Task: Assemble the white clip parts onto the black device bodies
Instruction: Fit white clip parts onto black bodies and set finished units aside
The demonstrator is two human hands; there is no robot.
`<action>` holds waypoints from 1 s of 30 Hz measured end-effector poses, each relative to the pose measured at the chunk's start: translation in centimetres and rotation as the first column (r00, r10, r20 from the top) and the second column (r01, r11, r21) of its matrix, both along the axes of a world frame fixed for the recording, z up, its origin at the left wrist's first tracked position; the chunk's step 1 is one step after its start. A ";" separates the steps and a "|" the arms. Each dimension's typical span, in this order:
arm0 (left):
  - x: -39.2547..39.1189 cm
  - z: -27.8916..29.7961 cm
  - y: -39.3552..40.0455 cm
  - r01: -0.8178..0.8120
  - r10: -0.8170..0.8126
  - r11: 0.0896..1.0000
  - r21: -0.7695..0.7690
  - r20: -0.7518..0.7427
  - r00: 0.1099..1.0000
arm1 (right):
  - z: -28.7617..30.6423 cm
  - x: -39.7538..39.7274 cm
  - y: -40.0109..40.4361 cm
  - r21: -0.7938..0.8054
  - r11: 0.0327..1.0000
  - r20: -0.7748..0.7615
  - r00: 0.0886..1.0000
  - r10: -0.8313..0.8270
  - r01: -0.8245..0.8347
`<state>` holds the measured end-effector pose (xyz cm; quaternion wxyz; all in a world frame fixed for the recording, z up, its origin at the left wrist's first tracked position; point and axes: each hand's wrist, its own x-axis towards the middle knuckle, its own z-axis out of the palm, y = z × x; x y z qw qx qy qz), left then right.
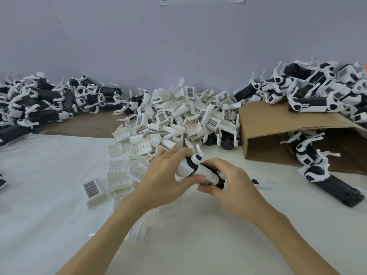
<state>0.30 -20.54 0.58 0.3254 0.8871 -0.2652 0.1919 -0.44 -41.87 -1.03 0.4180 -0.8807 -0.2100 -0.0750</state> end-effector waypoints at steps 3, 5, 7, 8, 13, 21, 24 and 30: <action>0.0 0.2 -0.1 -0.001 0.001 1.000 -0.004 0.015 1.000 | 0.2 0.1 -0.2 -0.030 0.999 0.047 0.999 -0.011 0.012; 0.0 0.3 -0.2 -0.022 0.022 1.000 -0.009 0.023 0.999 | 0.4 0.0 -0.3 0.012 1.000 0.009 1.000 -0.007 0.007; 0.1 0.3 0.0 -0.067 0.066 0.998 0.004 0.014 0.998 | 0.6 -0.1 -0.3 0.114 0.993 -0.096 0.995 0.032 -0.021; 0.2 0.3 0.2 -0.070 0.070 0.997 0.021 0.018 0.997 | 0.7 -0.3 -0.4 0.175 0.984 -0.144 0.988 0.059 -0.033; 0.0 0.9 1.1 0.179 -0.203 0.974 -0.136 -0.189 0.961 | 2.1 -0.6 -1.3 0.482 0.870 -0.333 0.898 0.287 -0.099; -0.2 0.2 -0.9 -0.149 0.039 0.878 -0.456 -0.241 0.970 | -0.5 -0.5 0.6 0.066 0.998 0.055 0.998 -0.007 0.003; -0.3 -0.3 -1.7 -0.178 0.070 0.880 -0.440 -0.250 0.966 | -1.5 -0.6 1.7 -0.105 0.986 0.351 0.933 -0.085 0.129; -0.7 0.0 -2.7 -0.186 0.033 0.838 -0.513 -0.293 0.955 | -1.5 -0.3 2.3 0.006 0.986 0.336 0.929 -0.157 0.164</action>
